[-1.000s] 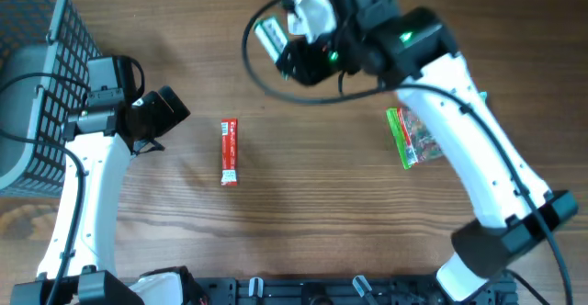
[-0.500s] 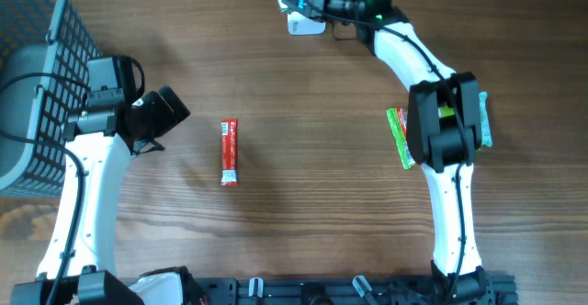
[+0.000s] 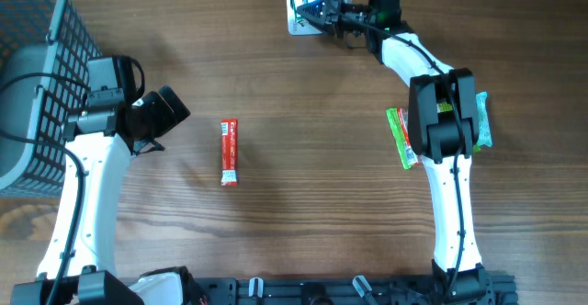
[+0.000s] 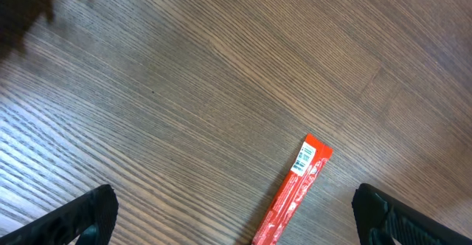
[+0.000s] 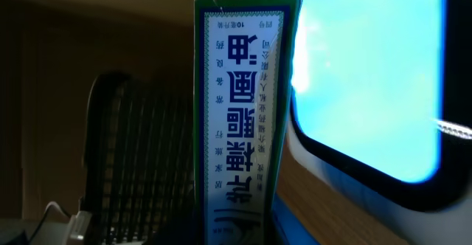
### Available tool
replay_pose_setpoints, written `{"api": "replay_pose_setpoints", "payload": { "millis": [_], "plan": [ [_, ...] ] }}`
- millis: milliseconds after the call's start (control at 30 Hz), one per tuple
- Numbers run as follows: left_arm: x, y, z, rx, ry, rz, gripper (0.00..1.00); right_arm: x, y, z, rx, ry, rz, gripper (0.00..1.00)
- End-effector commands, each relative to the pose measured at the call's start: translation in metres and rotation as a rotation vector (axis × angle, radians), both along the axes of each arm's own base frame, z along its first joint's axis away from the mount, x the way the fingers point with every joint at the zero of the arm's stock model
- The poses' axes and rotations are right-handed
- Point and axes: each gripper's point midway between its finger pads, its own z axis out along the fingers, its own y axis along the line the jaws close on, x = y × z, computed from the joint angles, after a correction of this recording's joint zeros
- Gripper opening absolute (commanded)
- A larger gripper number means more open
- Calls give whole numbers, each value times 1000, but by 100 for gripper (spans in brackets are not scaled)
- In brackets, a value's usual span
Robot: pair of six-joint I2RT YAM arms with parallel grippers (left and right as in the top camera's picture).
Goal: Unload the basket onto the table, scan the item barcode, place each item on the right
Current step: 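Hold the oil box's barcode under the scanner with the right gripper, then place the oil box on the right side with the other items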
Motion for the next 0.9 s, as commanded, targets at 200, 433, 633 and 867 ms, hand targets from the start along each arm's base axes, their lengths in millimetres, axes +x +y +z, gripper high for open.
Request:
{"api": "replay_pose_setpoints", "payload": {
  "millis": [200, 433, 633, 867],
  "plan": [
    [2, 4, 4, 17, -10, 2, 100, -76, -37, 155, -361, -306, 53, 23],
    [2, 4, 4, 17, -10, 2, 100, -174, -90, 135, -736, -149, 221, 24],
    [2, 4, 4, 18, -10, 1, 100, -224, -164, 124, -1135, 83, 116, 22],
    [2, 4, 4, 17, -10, 2, 100, -263, -211, 39, -1363, 298, 44, 23]
  ]
}}
